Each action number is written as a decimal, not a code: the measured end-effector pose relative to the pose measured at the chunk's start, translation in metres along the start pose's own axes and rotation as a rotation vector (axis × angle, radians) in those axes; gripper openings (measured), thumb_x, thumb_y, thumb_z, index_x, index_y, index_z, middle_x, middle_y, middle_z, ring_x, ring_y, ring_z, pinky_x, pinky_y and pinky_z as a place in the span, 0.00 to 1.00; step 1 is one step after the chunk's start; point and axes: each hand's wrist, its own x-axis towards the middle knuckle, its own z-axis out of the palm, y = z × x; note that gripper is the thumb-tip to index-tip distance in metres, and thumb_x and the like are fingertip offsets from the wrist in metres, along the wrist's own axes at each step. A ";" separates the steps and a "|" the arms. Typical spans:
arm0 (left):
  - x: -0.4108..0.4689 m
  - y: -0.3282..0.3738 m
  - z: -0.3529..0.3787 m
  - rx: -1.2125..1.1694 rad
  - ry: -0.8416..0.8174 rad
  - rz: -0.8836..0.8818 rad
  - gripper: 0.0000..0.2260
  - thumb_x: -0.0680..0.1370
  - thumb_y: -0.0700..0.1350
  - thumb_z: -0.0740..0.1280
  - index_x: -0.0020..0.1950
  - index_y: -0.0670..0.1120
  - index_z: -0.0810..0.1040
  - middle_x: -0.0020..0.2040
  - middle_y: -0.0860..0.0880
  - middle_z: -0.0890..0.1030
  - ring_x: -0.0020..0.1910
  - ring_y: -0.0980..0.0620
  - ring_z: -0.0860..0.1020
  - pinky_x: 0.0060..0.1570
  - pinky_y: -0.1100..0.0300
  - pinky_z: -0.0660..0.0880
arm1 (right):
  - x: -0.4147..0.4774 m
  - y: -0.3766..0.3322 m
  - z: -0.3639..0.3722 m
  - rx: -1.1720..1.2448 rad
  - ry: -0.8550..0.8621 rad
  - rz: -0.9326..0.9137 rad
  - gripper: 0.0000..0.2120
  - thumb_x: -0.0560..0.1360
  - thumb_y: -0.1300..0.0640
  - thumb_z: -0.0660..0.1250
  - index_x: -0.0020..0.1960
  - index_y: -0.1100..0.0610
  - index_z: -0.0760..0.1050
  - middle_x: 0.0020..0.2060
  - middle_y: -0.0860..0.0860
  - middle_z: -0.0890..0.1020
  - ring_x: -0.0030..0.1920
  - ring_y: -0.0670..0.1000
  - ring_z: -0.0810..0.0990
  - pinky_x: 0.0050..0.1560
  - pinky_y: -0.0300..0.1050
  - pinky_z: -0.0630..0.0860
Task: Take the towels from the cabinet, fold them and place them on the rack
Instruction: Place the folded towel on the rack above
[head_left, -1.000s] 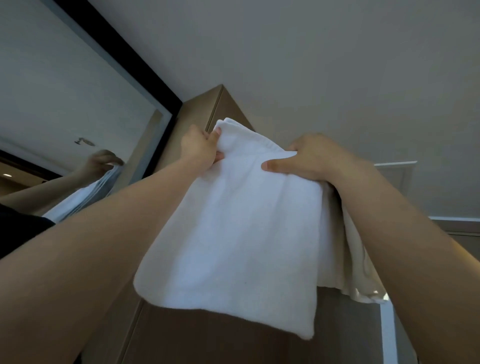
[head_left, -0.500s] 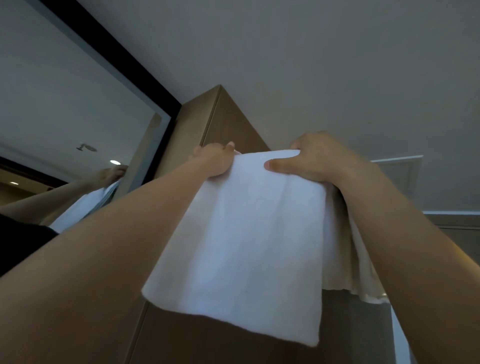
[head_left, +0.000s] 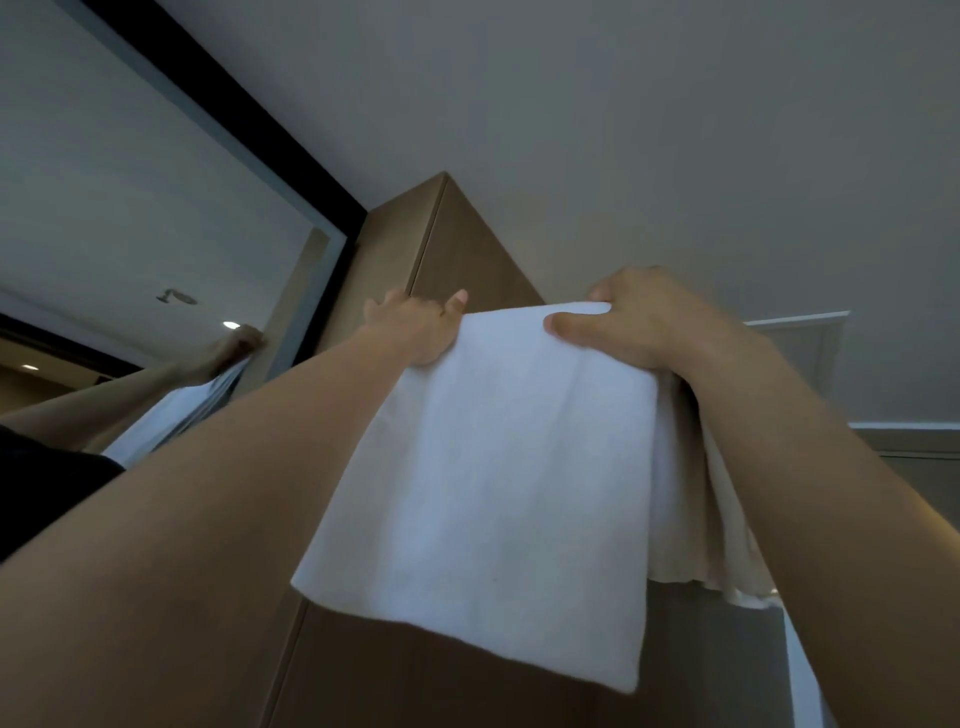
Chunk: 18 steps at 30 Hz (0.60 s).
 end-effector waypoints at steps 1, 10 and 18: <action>0.000 0.000 0.002 -0.021 0.016 0.006 0.30 0.82 0.58 0.38 0.72 0.47 0.69 0.69 0.43 0.72 0.73 0.41 0.60 0.70 0.38 0.53 | 0.000 0.000 0.000 0.001 0.007 -0.002 0.25 0.73 0.35 0.66 0.51 0.57 0.82 0.48 0.56 0.83 0.52 0.58 0.80 0.50 0.48 0.76; 0.000 -0.007 -0.003 0.103 -0.024 0.022 0.30 0.82 0.60 0.38 0.70 0.50 0.71 0.69 0.43 0.72 0.74 0.42 0.58 0.71 0.33 0.45 | 0.009 -0.001 -0.003 -0.084 -0.083 0.053 0.29 0.75 0.31 0.59 0.46 0.57 0.80 0.56 0.59 0.82 0.56 0.60 0.78 0.49 0.45 0.69; 0.004 0.004 -0.005 0.120 -0.079 0.012 0.35 0.79 0.64 0.32 0.75 0.53 0.66 0.74 0.47 0.67 0.77 0.42 0.53 0.69 0.30 0.36 | 0.001 0.004 0.003 0.000 0.065 0.093 0.24 0.74 0.34 0.60 0.46 0.56 0.75 0.53 0.58 0.81 0.53 0.59 0.77 0.46 0.46 0.67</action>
